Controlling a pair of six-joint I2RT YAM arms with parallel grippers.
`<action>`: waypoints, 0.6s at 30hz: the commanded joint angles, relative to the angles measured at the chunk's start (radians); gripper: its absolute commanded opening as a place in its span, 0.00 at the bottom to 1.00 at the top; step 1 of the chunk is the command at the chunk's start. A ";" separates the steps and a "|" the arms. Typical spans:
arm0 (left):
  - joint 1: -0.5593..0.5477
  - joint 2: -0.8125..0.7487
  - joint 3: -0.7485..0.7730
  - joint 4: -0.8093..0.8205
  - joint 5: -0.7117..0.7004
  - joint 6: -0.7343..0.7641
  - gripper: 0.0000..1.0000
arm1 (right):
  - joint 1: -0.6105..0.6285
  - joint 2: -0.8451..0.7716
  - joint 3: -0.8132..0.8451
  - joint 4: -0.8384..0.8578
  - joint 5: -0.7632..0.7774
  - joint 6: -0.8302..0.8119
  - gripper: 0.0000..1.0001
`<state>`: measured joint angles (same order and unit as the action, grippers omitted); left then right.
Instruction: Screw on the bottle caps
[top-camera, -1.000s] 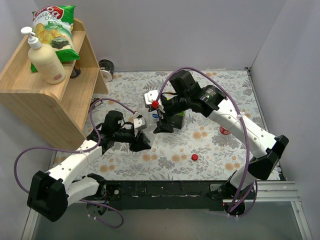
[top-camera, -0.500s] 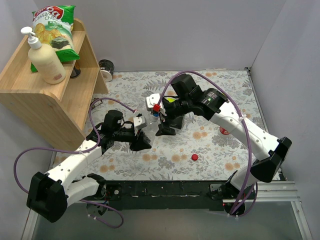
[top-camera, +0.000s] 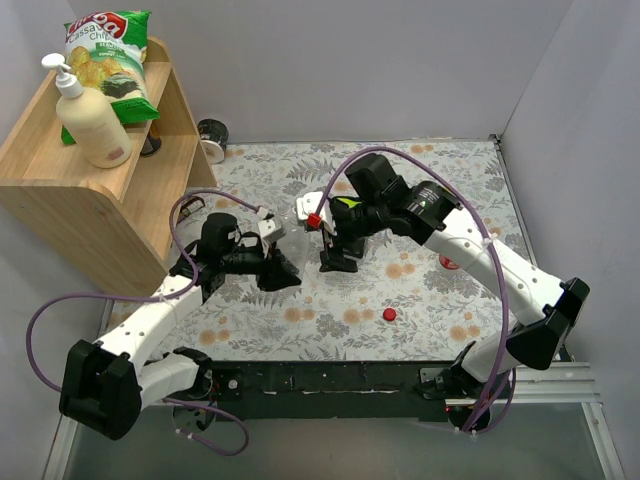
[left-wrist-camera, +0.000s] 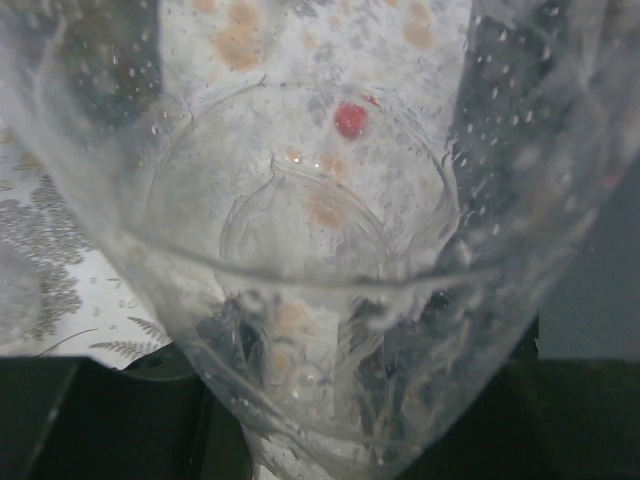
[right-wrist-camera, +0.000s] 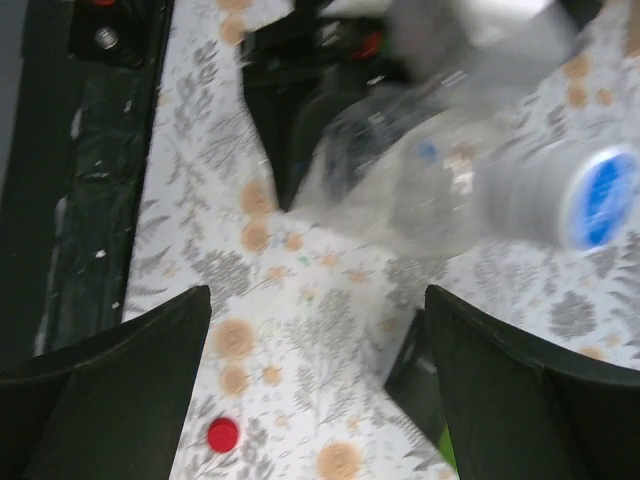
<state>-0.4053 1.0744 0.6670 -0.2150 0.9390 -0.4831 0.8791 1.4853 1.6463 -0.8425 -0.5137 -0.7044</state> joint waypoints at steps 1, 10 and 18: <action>0.037 0.010 0.034 0.124 0.014 -0.054 0.00 | 0.011 -0.052 -0.068 -0.149 0.004 0.042 0.91; -0.020 -0.047 0.065 -0.223 -0.043 0.257 0.00 | -0.166 -0.106 0.046 0.109 -0.078 0.108 0.93; -0.030 -0.067 0.077 -0.287 -0.103 0.330 0.00 | -0.135 -0.235 -0.209 0.263 -0.239 0.010 0.98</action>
<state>-0.4320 1.0336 0.6991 -0.4534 0.8658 -0.2108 0.7204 1.2751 1.4910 -0.6708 -0.6495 -0.6342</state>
